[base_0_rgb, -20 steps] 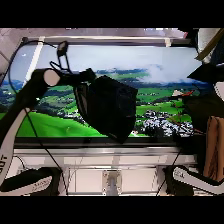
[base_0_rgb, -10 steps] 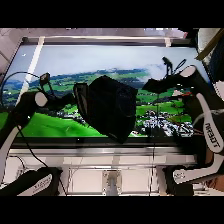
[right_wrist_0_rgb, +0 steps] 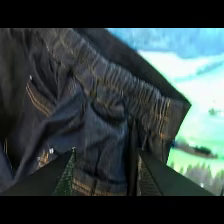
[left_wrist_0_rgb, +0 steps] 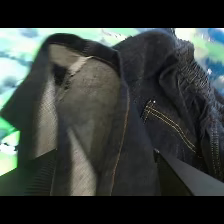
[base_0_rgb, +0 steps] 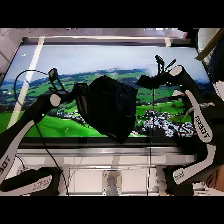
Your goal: Fold the clothes and pants, and hang the long-sleeved shirts on hangers.
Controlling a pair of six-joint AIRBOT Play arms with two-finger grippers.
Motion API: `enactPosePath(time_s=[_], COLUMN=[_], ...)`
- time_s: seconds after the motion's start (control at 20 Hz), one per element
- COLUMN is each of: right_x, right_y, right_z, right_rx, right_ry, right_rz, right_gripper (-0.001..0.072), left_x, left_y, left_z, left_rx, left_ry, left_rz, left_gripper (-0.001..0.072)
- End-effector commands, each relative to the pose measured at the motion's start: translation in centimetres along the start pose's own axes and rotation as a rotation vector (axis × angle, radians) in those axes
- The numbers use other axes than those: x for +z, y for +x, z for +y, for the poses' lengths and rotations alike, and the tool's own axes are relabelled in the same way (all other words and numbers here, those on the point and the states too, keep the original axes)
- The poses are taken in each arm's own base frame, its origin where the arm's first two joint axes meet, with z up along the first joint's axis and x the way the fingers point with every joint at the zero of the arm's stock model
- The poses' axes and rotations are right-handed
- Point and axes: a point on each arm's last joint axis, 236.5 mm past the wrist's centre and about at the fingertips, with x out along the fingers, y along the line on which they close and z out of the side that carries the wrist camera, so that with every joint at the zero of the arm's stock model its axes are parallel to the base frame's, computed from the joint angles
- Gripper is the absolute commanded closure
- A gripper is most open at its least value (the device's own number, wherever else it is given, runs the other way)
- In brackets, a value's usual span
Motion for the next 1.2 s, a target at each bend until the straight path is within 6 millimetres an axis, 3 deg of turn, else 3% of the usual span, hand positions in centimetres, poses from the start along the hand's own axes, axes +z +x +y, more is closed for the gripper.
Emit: enactPosePath(time_s=[0.0, 0.1, 0.25, 0.35, 0.4, 0.6, 0.85, 1.1, 1.15], right_x=[1.6, 1.7, 1.0, 0.9, 0.8, 0.3, -1.7, -2.7, -2.8], right_y=[0.0, 0.2, 1.5, 2.5, 3.2, 5.8, 6.9, 7.5, 7.6], right_z=[-0.3, -1.0, -2.5, -3.5, -3.9, -5.2, -7.1, -6.3, -6.0], right_rx=[-0.022, -0.039, -0.043, -0.042, -0.039, -0.030, -0.034, -0.017, -0.013], right_ry=[-0.018, -0.015, 0.030, 0.052, 0.070, 0.121, 0.174, 0.145, 0.139], right_rz=[-0.053, -0.058, -0.030, -0.010, 0.003, 0.068, 0.138, 0.178, 0.180], right_gripper=[0.0273, 0.0274, 0.0274, 0.0274, 0.0274, 0.0274, 0.0275, 0.0277, 0.0306], left_x=[-0.2, -0.1, -2.6, -2.9, -3.2, -4.3, -4.2, -4.2, -4.2], left_y=[3.0, 4.2, 6.0, 6.7, 6.9, 7.6, 7.6, 7.6, 7.6], left_z=[-2.1, -3.0, -0.8, -0.3, -0.1, 0.2, 0.2, 0.2, 0.2], left_rx=[-0.017, -0.020, 0.057, 0.068, 0.071, 0.077, 0.077, 0.077, 0.077], left_ry=[0.093, 0.102, 0.132, 0.133, 0.131, 0.135, 0.136, 0.135, 0.135], left_rz=[0.055, 0.087, 0.248, 0.257, 0.265, 0.291, 0.290, 0.291, 0.291], left_gripper=[-0.0004, -0.0002, -0.0001, 0.0025, 0.0119, 0.0681, 0.0685, 0.0685, 0.0685])
